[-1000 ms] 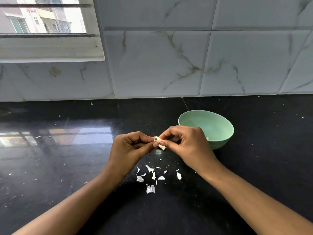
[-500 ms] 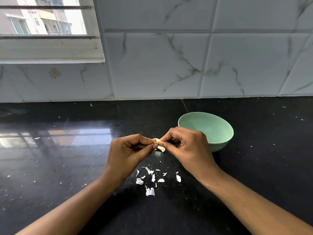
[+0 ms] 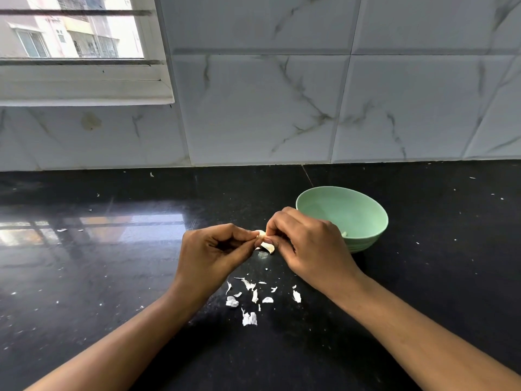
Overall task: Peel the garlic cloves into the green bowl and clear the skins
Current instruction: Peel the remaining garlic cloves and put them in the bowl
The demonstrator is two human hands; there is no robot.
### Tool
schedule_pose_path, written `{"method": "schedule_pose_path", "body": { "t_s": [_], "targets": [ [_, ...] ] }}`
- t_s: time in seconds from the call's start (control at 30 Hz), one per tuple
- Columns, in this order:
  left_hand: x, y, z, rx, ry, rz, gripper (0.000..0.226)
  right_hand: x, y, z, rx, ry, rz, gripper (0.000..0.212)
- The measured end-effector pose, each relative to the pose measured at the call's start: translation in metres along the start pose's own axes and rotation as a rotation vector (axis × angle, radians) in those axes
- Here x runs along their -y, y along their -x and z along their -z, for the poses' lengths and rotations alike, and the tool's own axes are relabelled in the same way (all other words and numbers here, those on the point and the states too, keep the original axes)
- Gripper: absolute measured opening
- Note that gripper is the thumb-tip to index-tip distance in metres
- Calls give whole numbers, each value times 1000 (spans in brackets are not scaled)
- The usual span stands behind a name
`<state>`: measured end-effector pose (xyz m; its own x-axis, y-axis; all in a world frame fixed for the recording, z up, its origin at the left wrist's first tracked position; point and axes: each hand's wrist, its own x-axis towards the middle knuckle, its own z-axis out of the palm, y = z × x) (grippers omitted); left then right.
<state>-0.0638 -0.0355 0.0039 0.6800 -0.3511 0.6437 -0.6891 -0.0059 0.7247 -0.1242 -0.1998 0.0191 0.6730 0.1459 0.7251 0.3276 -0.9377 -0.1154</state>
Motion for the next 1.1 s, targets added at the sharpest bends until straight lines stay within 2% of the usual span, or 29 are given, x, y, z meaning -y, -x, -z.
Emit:
{"method": "schedule_pose_path", "body": {
  "t_s": [0.17,0.27,0.37,0.5,0.6,0.67,0.73,0.8,0.93,1.1],
  "targets": [
    [2,0,1,-2,-37,-24,12,1,-1,-1,1,83,41,7],
    [4,0,0,8,-94,-47,11,0,0,-2,70,-27,-28,7],
    [5,-1,1,12,-108,-51,12,-5,-1,-2,163,-239,-146,7],
    [3,-2,2,16,-134,-50,12,-7,-5,4,308,-684,-357,7],
    [5,-3,2,17,-107,-3,10,-7,-7,10,320,-945,-445,7],
    [7,-5,2,-7,-16,102,9,-11,-9,15,271,-852,-419,10],
    [10,-6,1,-19,77,212,10,-16,-10,18,249,-576,-310,13],
    [11,-7,0,-13,167,289,10,-17,-10,18,280,-442,-252,17],
    [12,-7,-1,10,306,362,11,-14,-7,12,405,-368,-250,27],
    [14,-8,-3,20,369,409,16,-14,-7,14,506,-429,-313,15]
  ]
}}
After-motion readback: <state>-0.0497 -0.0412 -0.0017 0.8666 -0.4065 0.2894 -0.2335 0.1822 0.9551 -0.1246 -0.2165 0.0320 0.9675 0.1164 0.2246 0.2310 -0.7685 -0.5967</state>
